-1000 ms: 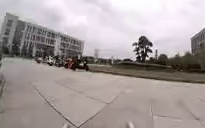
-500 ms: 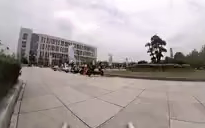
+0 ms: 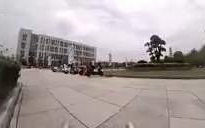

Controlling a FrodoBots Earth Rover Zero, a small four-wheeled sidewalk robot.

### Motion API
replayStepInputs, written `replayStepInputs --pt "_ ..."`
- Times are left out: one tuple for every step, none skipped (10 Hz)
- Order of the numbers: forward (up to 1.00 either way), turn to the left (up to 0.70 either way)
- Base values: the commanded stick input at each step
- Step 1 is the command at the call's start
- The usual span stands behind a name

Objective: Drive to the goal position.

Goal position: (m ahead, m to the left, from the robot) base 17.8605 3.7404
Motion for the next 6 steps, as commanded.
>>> replayStepInputs --pt "0.03 0.0" --pt "0.03 0.0" --pt "0.03 0.0" --pt "0.03 0.0" --pt "0.03 0.0" --pt "0.03 0.0"
